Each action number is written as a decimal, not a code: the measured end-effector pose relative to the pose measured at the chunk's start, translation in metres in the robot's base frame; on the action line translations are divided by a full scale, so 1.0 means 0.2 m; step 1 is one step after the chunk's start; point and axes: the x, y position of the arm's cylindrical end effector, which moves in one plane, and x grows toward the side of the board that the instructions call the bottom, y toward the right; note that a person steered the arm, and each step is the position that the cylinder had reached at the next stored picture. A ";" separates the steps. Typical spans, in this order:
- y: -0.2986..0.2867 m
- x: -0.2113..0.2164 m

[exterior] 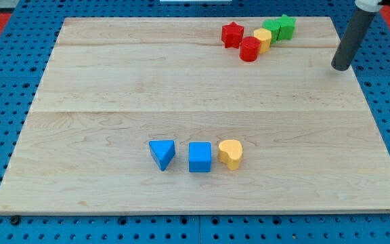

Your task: Push the blue blocks to the left

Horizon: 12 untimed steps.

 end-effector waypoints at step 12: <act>-0.99 1.08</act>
